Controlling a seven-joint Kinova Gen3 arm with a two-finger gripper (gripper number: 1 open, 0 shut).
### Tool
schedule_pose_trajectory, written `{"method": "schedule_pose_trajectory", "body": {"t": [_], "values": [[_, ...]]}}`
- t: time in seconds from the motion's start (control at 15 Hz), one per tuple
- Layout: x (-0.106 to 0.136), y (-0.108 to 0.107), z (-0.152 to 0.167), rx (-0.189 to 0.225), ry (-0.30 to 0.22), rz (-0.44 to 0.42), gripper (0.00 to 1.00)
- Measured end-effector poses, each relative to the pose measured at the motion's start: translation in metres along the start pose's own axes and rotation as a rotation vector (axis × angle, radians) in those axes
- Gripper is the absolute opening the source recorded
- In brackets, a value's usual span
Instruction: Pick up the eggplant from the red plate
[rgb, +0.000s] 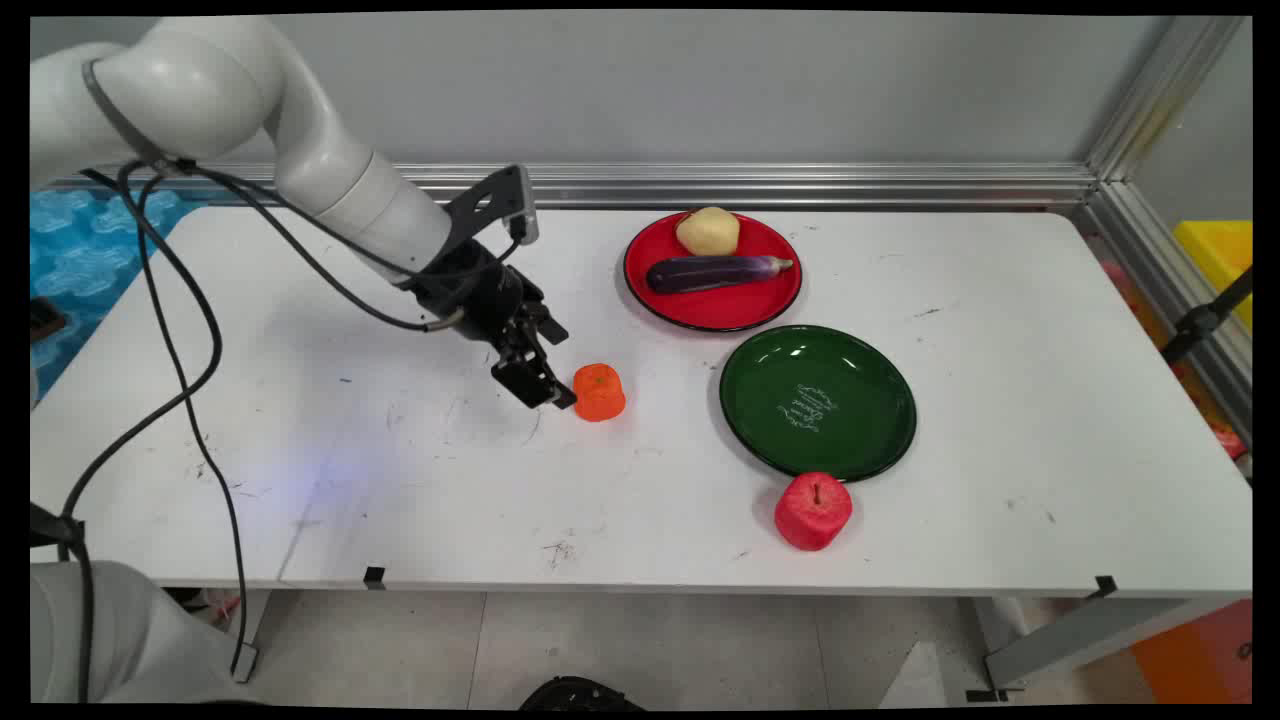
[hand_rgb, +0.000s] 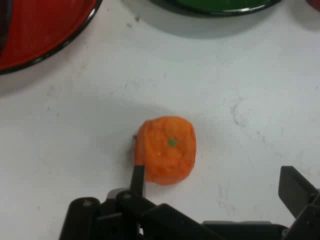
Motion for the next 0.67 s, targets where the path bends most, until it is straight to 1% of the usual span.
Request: {"method": "schedule_pose_trajectory", "body": {"t": [0.33,0.67], "values": [[0.026,-0.016,-0.003,0.015,0.012,-0.002,1.0],[0.059,-0.039,0.003,0.036,0.049,0.003,1.0]]}}
